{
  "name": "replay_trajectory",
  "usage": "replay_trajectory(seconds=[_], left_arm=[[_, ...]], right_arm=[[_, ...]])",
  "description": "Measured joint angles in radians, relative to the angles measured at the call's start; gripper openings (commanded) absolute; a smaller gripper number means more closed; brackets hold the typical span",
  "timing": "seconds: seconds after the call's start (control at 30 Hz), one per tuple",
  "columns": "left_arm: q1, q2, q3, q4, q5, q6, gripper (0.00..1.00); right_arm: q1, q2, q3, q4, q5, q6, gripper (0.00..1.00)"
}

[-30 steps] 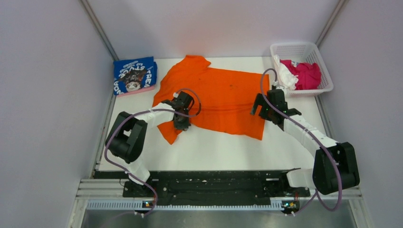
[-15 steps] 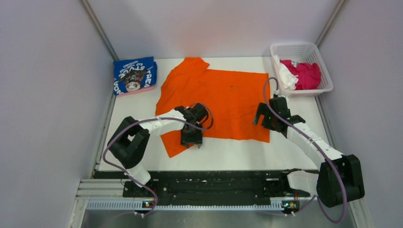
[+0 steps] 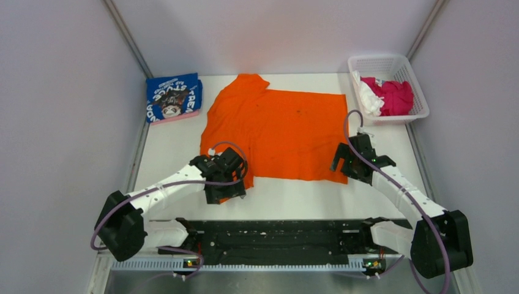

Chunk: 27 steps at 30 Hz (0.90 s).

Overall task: Fold and stack the t-shirts
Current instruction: Grab the side of the flattened tshirt closest away from the robot with both arms

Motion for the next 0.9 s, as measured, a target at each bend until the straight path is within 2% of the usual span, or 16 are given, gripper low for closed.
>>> replay_trajectory(seconds=[0.07,0.2,0.23,0.37,0.4,0.43,0.47,0.53,0.67,0.73,0.83,0.9], left_arm=[[0.038,0.000,-0.065,0.008,-0.019,-0.016,0.72],[0.113,0.004,-0.148,0.081,-0.035,-0.029,0.67],[0.130,0.009,-0.161,0.114,-0.035,-0.028,0.61],[0.173,0.055,-0.163,0.174,-0.027,-0.011,0.33],[0.180,0.069,-0.156,0.178,-0.021,-0.001,0.21],[0.184,0.080,-0.149,0.180,-0.017,0.003,0.04],[0.188,0.095,-0.139,0.186,-0.011,0.014,0.00],[0.189,0.112,-0.126,0.201,0.002,0.016,0.00],[0.189,0.112,-0.124,0.213,0.011,0.023,0.00],[0.190,0.094,-0.136,0.219,0.011,0.015,0.00],[0.189,0.052,-0.165,0.223,0.016,-0.007,0.00],[0.187,0.023,-0.185,0.218,0.023,-0.027,0.00]], right_arm=[[0.000,0.000,-0.021,0.014,-0.001,0.018,0.89],[0.000,-0.002,-0.069,0.059,-0.001,0.054,0.83],[0.000,-0.002,-0.084,0.073,-0.001,0.063,0.80],[0.000,-0.002,-0.126,0.118,-0.001,0.087,0.69],[0.000,-0.002,-0.128,0.122,-0.003,0.089,0.69],[0.000,0.000,-0.132,0.135,-0.008,0.094,0.66],[0.000,0.003,-0.133,0.143,-0.013,0.096,0.62],[0.000,0.010,-0.146,0.177,-0.017,0.103,0.56],[0.000,0.030,-0.157,0.211,-0.020,0.121,0.55],[0.000,0.034,-0.157,0.219,-0.018,0.125,0.50],[0.000,0.047,-0.157,0.229,-0.003,0.134,0.35],[0.000,0.055,-0.157,0.238,0.006,0.142,0.14]])
